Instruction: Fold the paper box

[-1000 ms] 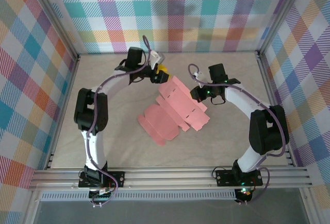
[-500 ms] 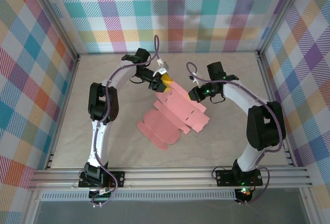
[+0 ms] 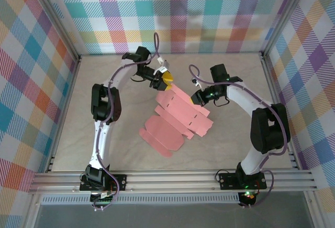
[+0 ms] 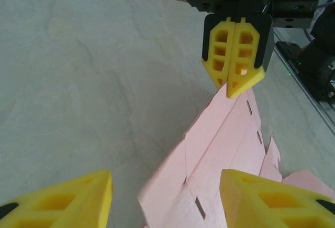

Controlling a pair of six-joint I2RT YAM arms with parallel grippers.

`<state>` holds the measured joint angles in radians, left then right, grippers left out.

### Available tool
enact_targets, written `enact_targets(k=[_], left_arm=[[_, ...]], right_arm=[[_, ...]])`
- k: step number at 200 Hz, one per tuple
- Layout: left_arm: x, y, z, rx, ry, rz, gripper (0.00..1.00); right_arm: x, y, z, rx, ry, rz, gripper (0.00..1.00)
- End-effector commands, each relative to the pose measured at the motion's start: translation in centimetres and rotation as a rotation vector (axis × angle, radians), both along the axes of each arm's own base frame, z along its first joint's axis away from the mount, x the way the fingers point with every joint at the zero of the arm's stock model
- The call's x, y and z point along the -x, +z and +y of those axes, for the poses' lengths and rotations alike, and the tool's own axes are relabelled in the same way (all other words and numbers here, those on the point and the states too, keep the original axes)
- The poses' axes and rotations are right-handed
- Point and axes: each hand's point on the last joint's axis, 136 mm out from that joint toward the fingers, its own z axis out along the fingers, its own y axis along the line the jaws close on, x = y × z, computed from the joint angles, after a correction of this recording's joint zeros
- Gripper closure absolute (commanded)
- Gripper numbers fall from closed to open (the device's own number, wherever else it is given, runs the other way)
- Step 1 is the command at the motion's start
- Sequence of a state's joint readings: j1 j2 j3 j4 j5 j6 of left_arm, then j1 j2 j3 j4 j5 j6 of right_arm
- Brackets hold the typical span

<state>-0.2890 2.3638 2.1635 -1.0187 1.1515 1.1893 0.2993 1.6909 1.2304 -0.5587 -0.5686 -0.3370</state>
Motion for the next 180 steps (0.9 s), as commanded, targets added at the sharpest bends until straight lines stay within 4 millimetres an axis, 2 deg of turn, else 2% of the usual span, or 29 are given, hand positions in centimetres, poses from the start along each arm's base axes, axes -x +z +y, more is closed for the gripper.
enact_targets(k=[1, 50, 98, 151, 180], left_arm=[[-0.4, 1.1, 0.6, 0.027, 0.008, -0.006, 0.43], [0.5, 1.0, 0.1, 0.029, -0.016, 0.014, 0.46], [1.0, 0.8, -0.5, 0.028, -0.031, 0.022, 0.56], [1.3, 0.6, -1.3, 0.025, -0.050, 0.018, 0.56], [1.5, 0.7, -1.4, 0.021, -0.054, 0.023, 0.70]], right_arm=[[-0.1, 1.9, -0.1, -0.024, 0.015, -0.096, 1.00], [-0.2, 2.4, 0.2, -0.044, 0.025, -0.107, 1.00], [0.2, 2.5, 0.3, -0.056, 0.037, -0.090, 1.00], [0.6, 3.0, 0.6, -0.079, 0.049, -0.084, 1.00], [0.8, 2.9, 0.5, -0.078, 0.051, -0.074, 1.00]])
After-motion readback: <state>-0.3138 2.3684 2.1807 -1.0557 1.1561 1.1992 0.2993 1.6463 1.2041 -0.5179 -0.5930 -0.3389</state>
